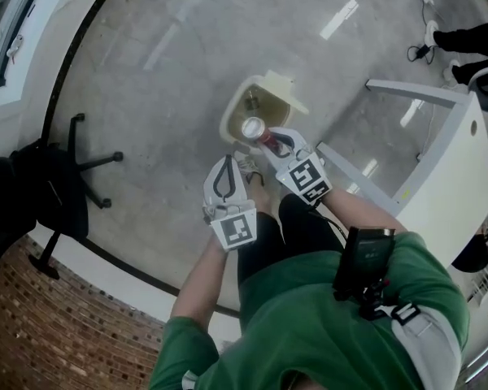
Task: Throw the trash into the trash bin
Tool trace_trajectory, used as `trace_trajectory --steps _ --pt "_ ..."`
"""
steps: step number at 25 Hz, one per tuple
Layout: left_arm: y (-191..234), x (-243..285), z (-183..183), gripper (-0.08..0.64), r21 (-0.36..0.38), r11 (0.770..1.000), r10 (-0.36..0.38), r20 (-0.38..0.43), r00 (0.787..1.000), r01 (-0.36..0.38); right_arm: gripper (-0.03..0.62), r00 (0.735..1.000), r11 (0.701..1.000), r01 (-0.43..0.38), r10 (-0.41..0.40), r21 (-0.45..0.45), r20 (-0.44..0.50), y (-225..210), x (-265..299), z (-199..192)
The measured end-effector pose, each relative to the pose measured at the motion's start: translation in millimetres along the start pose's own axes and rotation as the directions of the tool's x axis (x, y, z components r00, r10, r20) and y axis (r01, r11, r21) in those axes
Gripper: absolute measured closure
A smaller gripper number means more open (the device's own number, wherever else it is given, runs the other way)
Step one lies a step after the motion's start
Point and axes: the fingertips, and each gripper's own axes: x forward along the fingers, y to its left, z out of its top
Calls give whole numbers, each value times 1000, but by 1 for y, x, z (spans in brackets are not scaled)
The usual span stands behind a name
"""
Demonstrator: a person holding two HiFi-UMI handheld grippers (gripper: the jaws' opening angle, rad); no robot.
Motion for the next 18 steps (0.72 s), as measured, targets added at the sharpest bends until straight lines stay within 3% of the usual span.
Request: trace_trajectory --steps 18 --pt "10 69 -106 555 -42 999 1 -80 997 -4 522 993 998 35 -30 45 -115 -29 109 -107"
